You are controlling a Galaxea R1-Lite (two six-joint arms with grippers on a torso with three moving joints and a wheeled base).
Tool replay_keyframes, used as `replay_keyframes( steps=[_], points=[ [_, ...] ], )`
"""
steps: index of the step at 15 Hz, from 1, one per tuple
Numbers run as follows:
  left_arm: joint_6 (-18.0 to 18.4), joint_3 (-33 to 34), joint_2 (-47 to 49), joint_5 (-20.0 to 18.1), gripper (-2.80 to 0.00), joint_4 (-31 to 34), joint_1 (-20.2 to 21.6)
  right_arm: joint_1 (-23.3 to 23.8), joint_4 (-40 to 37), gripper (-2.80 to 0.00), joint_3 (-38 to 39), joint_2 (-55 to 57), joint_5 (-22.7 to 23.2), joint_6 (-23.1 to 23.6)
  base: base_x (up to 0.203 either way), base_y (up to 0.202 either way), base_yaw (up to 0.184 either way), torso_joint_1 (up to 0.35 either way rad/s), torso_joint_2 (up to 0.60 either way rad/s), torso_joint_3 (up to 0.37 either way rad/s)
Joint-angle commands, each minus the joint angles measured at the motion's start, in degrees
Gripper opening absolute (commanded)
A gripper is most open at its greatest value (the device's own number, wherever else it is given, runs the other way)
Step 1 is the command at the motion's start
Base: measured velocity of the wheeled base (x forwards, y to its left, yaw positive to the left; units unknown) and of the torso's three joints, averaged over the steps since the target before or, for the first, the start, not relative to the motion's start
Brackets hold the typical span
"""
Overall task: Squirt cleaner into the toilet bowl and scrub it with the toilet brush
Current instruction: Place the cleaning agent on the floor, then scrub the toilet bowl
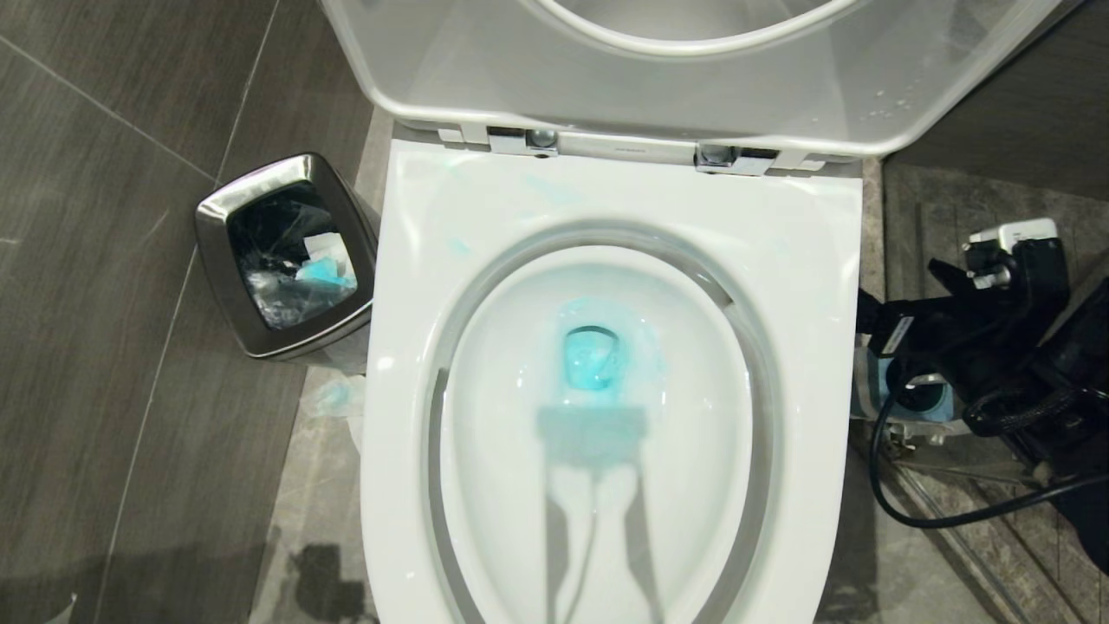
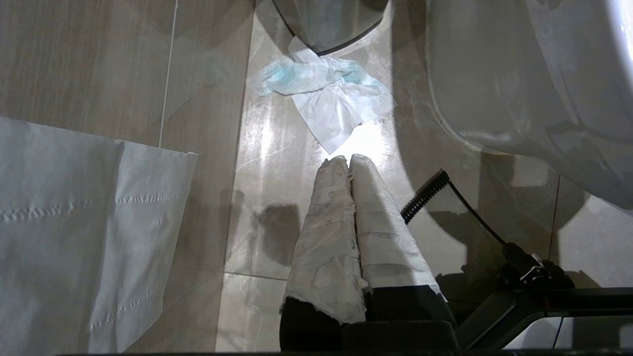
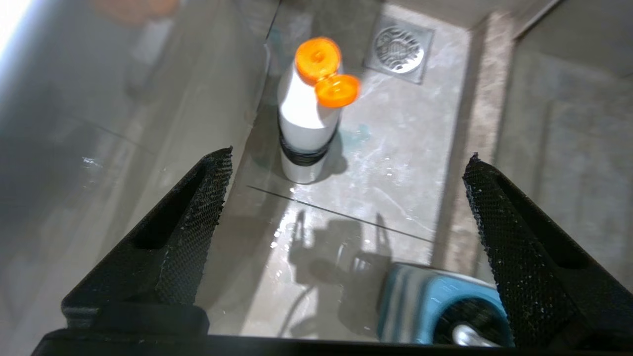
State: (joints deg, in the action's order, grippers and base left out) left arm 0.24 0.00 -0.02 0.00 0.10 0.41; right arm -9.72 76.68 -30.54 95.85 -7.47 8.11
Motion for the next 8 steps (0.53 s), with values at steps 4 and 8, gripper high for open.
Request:
replay_keyframes(
  steps=[4, 8],
  points=[
    [0.0, 0.1, 0.0, 0.0, -2.80, 0.0, 0.0, 0.8, -11.3, -2.80, 2.4, -18.8, -0.3, 0.1, 0.000, 0.000, 0.000, 0.000, 0.00, 0.000],
    [0.0, 0.1, 0.0, 0.0, -2.80, 0.0, 0.0, 1.1, -31.8, -2.80, -4.1, -30.4, -0.4, -0.2, 0.000, 0.000, 0.000, 0.000, 0.00, 0.000]
  ],
)
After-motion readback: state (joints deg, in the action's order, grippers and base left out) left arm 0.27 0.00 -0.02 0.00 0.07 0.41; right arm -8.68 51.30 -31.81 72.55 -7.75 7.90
